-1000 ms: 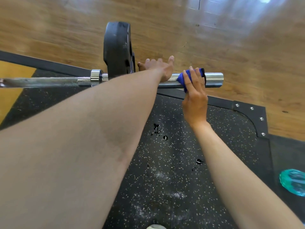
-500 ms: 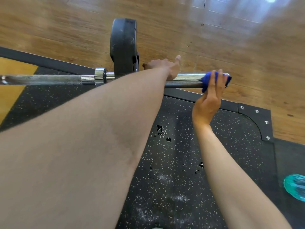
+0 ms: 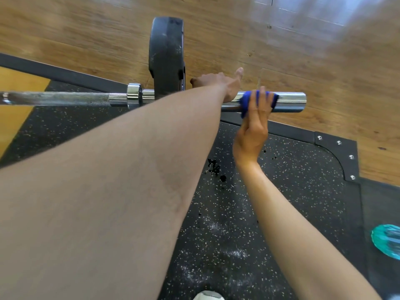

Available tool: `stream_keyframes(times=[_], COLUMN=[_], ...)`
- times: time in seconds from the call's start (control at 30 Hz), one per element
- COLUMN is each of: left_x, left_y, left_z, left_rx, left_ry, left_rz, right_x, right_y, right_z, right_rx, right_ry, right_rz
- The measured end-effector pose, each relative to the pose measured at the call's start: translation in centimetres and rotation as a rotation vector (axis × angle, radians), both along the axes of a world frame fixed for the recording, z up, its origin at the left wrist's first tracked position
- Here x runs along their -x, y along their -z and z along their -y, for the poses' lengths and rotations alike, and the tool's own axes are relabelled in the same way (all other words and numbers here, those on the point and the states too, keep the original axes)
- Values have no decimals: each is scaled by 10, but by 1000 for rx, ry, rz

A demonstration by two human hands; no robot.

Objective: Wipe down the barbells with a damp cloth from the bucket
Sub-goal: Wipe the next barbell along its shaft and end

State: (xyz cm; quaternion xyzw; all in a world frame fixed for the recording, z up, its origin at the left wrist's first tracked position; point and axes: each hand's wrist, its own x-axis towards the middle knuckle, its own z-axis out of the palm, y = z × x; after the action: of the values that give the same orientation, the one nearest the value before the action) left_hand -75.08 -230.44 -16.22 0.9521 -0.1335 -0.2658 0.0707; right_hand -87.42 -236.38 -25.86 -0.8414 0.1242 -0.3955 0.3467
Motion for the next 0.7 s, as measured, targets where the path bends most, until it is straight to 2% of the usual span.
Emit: stream_keyframes(times=[0.07, 0.1, 0.2, 0.23, 0.33, 0.37, 0.5, 0.63, 0.7], left_x=[2, 3, 7, 10, 19, 23, 40, 59, 69], left_y=[1, 2, 2, 2, 0, 0, 3, 10, 14], left_z=[-1, -1, -4, -4, -5, -5, -10, -12, -15], left_rx=[4, 6, 4, -5, -27, -28, -19, 4, 19], left_ry=[-3, -5, 1, 8, 21, 21, 2, -12, -17], left_rz=[7, 9, 12, 19, 60, 75, 136, 185, 199], right_x=[10, 12, 12, 12, 26, 30, 40, 61, 70], right_y=[4, 4, -8, -12, -14, -12, -24, -30, -37], right_z=[10, 21, 34, 31, 26, 33, 30, 26, 36], right_rx=[156, 134, -164, -141, 220, 270, 58, 282, 160], right_ry=[-129, -98, 220, 240, -38, -72, 178, -2, 121], right_rz=[-46, -46, -41, -56, -132, -146, -206, -265, -322])
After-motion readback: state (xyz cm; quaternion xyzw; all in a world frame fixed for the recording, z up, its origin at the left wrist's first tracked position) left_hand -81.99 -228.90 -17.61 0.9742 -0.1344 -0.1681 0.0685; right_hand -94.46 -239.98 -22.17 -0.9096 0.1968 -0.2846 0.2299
